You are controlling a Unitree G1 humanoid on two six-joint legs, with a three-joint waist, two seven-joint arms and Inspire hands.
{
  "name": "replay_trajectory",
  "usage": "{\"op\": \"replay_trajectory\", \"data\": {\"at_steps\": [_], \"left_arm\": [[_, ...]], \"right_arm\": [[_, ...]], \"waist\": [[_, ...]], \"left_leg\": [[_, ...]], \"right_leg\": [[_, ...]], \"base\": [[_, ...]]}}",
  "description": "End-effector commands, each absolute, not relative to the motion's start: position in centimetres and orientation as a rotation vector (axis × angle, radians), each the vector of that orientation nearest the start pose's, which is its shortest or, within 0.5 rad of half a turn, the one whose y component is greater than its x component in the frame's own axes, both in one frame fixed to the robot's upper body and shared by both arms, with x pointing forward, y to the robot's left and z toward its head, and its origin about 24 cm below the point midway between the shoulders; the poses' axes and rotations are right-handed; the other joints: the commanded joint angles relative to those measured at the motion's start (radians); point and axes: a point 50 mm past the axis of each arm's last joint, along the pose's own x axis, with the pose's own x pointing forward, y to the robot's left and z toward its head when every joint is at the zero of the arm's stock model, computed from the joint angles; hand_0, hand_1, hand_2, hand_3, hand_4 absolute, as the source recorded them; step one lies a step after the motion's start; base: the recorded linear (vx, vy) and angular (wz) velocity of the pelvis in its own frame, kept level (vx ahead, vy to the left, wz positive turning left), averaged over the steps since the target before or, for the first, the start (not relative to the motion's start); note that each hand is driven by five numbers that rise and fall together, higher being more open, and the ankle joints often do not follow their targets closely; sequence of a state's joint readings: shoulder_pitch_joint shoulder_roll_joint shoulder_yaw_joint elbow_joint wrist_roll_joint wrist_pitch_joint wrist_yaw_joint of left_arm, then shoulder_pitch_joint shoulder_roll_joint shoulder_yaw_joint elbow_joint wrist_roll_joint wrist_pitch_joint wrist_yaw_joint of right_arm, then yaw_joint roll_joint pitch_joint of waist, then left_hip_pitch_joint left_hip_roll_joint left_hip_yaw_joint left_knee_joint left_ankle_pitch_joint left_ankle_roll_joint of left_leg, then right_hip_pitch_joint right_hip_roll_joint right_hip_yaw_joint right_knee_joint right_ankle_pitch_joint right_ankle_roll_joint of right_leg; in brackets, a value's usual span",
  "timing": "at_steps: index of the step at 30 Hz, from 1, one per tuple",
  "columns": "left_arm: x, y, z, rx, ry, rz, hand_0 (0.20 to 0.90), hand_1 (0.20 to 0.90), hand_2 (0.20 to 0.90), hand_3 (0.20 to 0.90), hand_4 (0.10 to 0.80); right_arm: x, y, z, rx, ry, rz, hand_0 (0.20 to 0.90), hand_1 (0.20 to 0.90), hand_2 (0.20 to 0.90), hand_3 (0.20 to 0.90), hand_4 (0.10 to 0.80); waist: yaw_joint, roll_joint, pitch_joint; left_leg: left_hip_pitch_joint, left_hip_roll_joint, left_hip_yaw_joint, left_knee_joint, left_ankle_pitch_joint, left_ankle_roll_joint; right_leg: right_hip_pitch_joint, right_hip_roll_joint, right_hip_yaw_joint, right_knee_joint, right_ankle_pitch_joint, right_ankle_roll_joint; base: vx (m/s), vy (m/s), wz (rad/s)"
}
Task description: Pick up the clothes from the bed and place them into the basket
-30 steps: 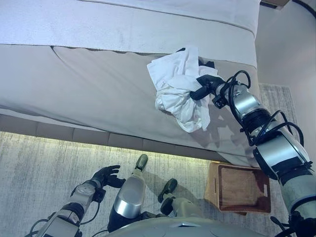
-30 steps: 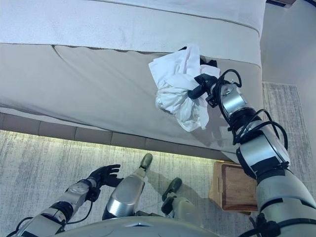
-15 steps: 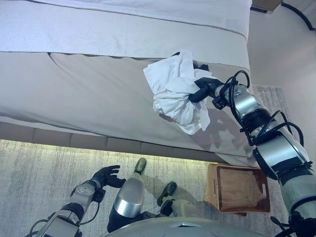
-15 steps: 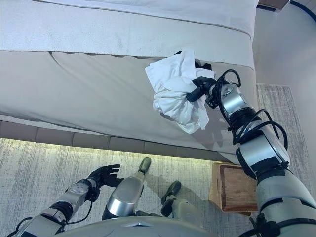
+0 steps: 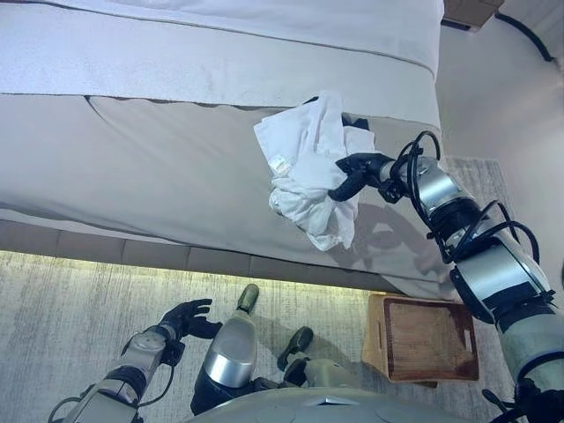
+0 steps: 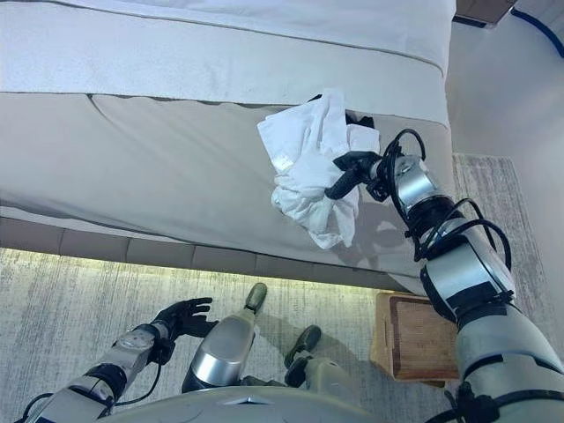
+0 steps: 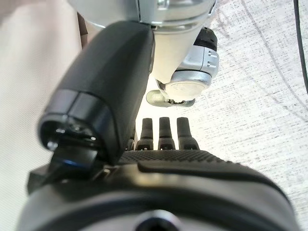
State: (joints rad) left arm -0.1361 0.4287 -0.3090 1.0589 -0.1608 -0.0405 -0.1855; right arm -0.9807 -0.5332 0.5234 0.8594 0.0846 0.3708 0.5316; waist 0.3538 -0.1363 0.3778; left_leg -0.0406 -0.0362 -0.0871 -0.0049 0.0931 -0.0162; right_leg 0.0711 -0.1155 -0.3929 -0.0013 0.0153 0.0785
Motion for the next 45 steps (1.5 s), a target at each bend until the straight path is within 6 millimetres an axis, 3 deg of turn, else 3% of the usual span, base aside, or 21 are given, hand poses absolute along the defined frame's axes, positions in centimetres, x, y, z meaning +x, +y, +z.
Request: {"op": "replay_trajectory", "data": {"at_steps": [1,6,7,8,17,24,25,26,27,31,38,45], "left_arm": [[15.4,26.5,-12.4,0.369,1.019,-0.214,0.9,0.9,0.9,0.9,0.8],[15.6,26.5,-12.3,0.376,1.012,-0.213,0.9,0.9,0.9,0.9,0.8],[15.6,26.5,-12.3,0.375,1.012,-0.212,0.9,0.9,0.9,0.9,0.8],[15.6,26.5,-12.3,0.375,1.007,-0.21,0.9,0.9,0.9,0.9,0.8],[16.1,26.2,-12.2,0.372,0.989,-0.204,0.9,0.9,0.9,0.9,0.8],[16.6,25.6,-12.1,0.372,0.976,-0.23,0.9,0.9,0.9,0.9,0.8],[16.8,25.5,-12.0,0.375,0.972,-0.235,0.9,0.9,0.9,0.9,0.8],[16.9,25.4,-12.0,0.377,0.97,-0.237,0.9,0.9,0.9,0.9,0.8],[17.0,25.4,-12.0,0.377,0.965,-0.239,0.9,0.9,0.9,0.9,0.8],[17.5,24.9,-11.8,0.365,0.943,-0.235,0.9,0.9,0.9,0.9,0.8],[18.3,25.2,-11.5,0.351,0.919,-0.177,0.9,0.9,0.9,0.9,0.8],[16.8,26.4,-11.9,0.326,0.952,-0.116,0.9,0.9,0.9,0.9,0.8]], "right_arm": [[39.6,-19.0,14.2,-0.742,0.451,0.498,0.9,0.9,0.9,0.9,0.8],[39.9,-18.4,14.4,-0.735,0.404,0.468,0.9,0.9,0.9,0.9,0.8],[39.9,-18.3,14.6,-0.731,0.392,0.459,0.451,0.451,0.451,0.376,0.276],[40.1,-17.9,15.0,-0.719,0.353,0.445,0.3,0.3,0.3,0.2,0.1],[40.4,-18.1,16.7,-0.72,0.247,0.36,0.3,0.3,0.3,0.2,0.1],[40.2,-18.7,16.9,-0.871,0.246,0.328,0.3,0.3,0.3,0.2,0.1],[40.2,-18.7,16.7,-0.899,0.246,0.317,0.38,0.38,0.38,0.293,0.193],[40.1,-18.6,16.6,-0.908,0.244,0.314,0.848,0.848,0.848,0.84,0.74],[40.1,-18.4,16.3,-0.933,0.241,0.307,0.9,0.9,0.9,0.9,0.8],[40.3,-17.4,16.3,-0.934,0.191,0.272,0.9,0.9,0.9,0.9,0.8],[40.1,-15.8,18.3,-0.942,0.016,0.223,0.9,0.9,0.9,0.9,0.8],[38.3,-15.9,15.6,-0.981,0.065,0.339,0.9,0.9,0.9,0.9,0.8]], "waist": [[0.025,-0.004,-0.091],[0.032,-0.005,-0.08],[0.032,-0.004,-0.079],[0.032,-0.005,-0.076],[0.016,-0.004,-0.068],[-0.001,0.0,-0.071],[-0.001,0.0,-0.069],[0.0,0.0,-0.068],[0.001,0.0,-0.065],[0.006,0.006,-0.052],[0.007,0.002,-0.026],[-0.017,-0.005,-0.032]], "left_leg": [[0.034,0.001,-0.044,-0.053,-0.076,0.031],[0.026,0.002,-0.049,-0.054,-0.071,0.029],[0.025,0.002,-0.049,-0.053,-0.071,0.029],[0.021,0.002,-0.049,-0.053,-0.071,0.03],[0.009,-0.001,-0.054,-0.056,-0.07,0.032],[0.003,-0.012,-0.069,-0.042,-0.075,0.037],[0.003,-0.015,-0.078,-0.044,-0.075,0.039],[0.003,-0.015,-0.08,-0.044,-0.075,0.039],[0.001,-0.015,-0.085,-0.044,-0.073,0.039],[-0.01,-0.014,-0.097,-0.045,-0.069,0.039],[-0.041,-0.009,-0.104,-0.054,-0.055,0.037],[-0.031,-0.004,-0.096,-0.057,-0.055,0.038]], "right_leg": [[-0.007,-0.072,-0.059,0.112,0.044,0.05],[-0.01,-0.071,-0.063,0.11,0.046,0.051],[-0.011,-0.07,-0.063,0.11,0.045,0.05],[-0.015,-0.069,-0.06,0.111,0.045,0.05],[-0.03,-0.057,-0.039,0.112,0.038,0.047],[-0.041,-0.04,-0.003,0.121,0.014,0.036],[-0.044,-0.039,-0.001,0.128,0.016,0.036],[-0.045,-0.038,-0.001,0.129,0.015,0.036],[-0.047,-0.037,0.0,0.133,0.011,0.035],[-0.058,-0.03,0.004,0.143,0.002,0.03],[-0.077,-0.018,0.002,0.147,-0.007,0.023],[-0.077,-0.017,0.01,0.166,-0.017,0.02]], "base": [[0.0,0.0,0.0],[0.0,0.0,0.0],[0.0,0.0,0.0],[0.0,0.0,0.0],[-0.004,-0.001,0.0],[0.002,0.0,0.02],[0.007,-0.008,0.17],[-0.001,-0.009,0.18],[-0.006,-0.005,0.14],[-0.048,-0.003,0.1],[-0.083,-0.012,0.08],[-0.005,0.002,0.08]]}}
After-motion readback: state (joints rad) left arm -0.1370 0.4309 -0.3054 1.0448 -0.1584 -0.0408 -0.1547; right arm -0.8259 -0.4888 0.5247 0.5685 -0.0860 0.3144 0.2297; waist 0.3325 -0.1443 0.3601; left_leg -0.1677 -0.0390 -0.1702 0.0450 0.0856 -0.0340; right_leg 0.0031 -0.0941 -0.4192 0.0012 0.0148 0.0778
